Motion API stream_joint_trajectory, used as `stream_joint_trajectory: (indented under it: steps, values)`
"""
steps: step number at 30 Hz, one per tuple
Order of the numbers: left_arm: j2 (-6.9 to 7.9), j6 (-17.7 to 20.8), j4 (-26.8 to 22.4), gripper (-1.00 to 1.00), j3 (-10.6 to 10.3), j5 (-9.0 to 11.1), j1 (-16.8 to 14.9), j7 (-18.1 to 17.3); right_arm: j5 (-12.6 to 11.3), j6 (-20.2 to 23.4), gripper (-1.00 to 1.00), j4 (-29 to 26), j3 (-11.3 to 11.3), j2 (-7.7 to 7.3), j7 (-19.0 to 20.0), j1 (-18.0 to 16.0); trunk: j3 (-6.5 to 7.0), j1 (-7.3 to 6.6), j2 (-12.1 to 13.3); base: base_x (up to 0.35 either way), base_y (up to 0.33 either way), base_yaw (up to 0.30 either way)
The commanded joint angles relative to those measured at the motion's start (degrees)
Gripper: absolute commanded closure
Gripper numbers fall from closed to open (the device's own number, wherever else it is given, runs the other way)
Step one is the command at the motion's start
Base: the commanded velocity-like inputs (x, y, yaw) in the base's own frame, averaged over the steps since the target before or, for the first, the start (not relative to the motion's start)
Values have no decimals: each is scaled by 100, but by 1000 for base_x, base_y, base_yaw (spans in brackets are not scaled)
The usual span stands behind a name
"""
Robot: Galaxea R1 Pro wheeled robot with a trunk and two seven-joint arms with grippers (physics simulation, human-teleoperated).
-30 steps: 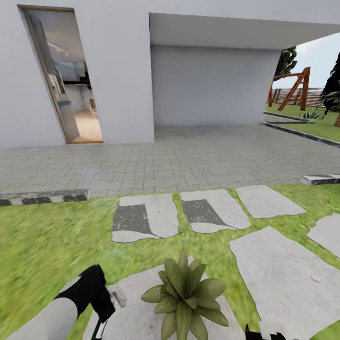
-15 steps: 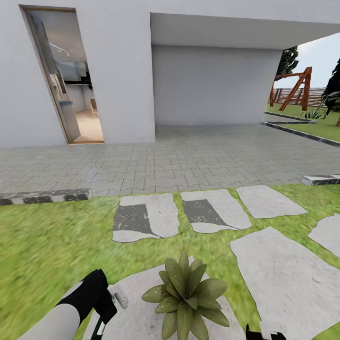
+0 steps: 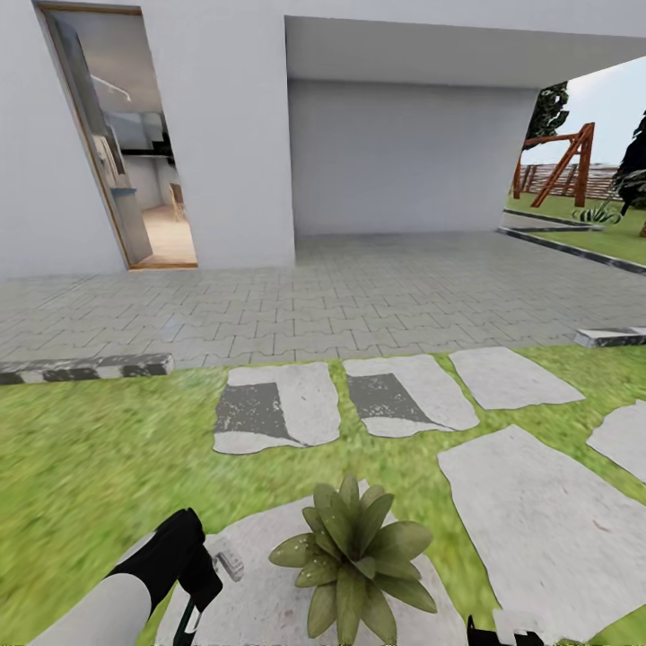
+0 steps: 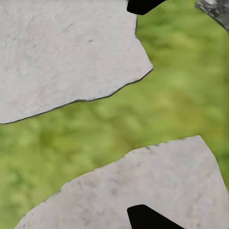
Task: Pick up the pesticide atomizer in the garden and spray insectifuge to fully cover both potted plants in the garden.
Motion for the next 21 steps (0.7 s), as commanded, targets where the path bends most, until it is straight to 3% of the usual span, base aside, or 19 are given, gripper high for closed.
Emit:
stream_joint_trajectory:
  steps: [1, 4, 14, 17, 21]
  values:
    - [-4, 29, -10, 100, -11, -22, -3, -39, 61, -17, -100, 6, -46, 0, -17, -6, -33, 21, -44, 0, 0, 0]
    - [-21, 31, -9, 100, -16, -28, -10, -40, 61, -17, -100, 11, -47, -4, -17, -4, -99, 87, -164, 0, 0, 0]
    - [6, 32, 77, 100, -22, -50, 22, -92, 70, -17, -100, 31, -41, -10, -17, -4, -102, 87, -164, 0, 0, 0]
    - [-33, 162, 24, 100, -18, -110, -31, -405, 70, -17, -100, 31, -44, -14, -17, -4, -102, 87, -164, 0, 0, 0]
    - [-17, 420, -9, 100, -17, -528, -332, -1132, 70, -17, -100, 31, -46, -14, -17, -6, -102, 87, -164, 0, 0, 0]
